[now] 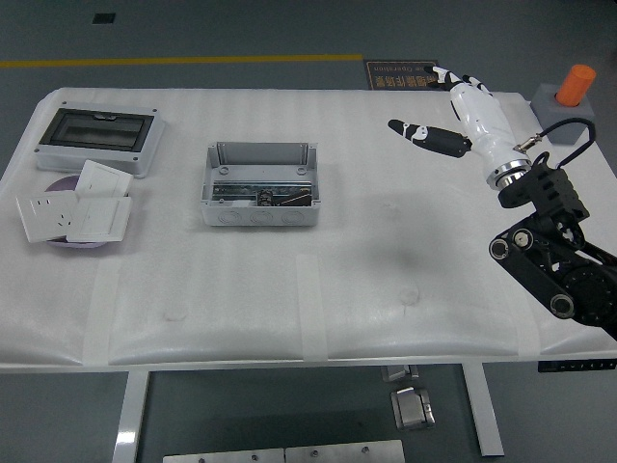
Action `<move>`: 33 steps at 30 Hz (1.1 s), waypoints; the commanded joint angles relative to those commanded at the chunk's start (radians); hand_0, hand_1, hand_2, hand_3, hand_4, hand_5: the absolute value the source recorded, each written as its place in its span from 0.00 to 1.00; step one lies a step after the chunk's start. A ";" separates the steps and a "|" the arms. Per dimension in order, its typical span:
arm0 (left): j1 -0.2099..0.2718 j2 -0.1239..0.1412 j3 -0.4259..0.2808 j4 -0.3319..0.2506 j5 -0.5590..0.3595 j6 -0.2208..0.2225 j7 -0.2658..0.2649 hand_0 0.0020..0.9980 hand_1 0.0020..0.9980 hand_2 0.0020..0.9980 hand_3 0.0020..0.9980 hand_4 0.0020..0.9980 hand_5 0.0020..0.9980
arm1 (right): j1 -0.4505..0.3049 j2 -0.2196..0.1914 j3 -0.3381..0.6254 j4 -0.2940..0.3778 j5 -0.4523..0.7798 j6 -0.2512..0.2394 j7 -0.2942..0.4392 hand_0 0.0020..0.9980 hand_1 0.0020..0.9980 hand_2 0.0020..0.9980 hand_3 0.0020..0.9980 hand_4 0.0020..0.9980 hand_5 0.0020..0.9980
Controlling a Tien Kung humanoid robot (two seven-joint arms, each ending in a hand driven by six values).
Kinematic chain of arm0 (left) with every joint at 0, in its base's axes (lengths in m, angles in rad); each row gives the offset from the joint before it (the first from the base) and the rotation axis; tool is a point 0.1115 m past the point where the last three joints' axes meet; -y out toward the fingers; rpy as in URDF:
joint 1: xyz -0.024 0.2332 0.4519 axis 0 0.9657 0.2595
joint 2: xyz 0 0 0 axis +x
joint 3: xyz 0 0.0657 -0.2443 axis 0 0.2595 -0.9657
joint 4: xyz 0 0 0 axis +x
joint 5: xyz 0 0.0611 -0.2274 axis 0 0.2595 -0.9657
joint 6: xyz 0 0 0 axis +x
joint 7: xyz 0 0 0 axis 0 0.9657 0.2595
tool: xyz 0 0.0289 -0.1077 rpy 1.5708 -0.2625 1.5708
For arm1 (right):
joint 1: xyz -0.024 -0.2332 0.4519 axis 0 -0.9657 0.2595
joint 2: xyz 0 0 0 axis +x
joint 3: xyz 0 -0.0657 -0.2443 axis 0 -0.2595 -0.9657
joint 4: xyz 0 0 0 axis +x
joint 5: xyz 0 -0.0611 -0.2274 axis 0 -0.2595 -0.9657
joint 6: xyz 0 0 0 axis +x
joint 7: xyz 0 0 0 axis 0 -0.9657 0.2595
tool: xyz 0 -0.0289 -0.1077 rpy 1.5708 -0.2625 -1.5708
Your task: Pick up the battery,place it into the box
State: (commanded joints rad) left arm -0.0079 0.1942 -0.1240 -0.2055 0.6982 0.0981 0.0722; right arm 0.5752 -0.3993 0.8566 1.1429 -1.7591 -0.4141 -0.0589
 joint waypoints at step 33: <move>0.017 -0.007 0.006 0.004 0.025 0.004 0.013 0.60 0.62 0.45 0.61 0.47 0.52 | -0.273 0.006 0.186 0.181 0.261 -0.004 0.115 0.76 0.70 0.73 0.79 0.98 0.63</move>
State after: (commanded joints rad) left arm 0.0088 0.1873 -0.1179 -0.2014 0.7233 0.1019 0.0851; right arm 0.3023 -0.3935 1.0428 1.3238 -1.4977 -0.4184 0.0557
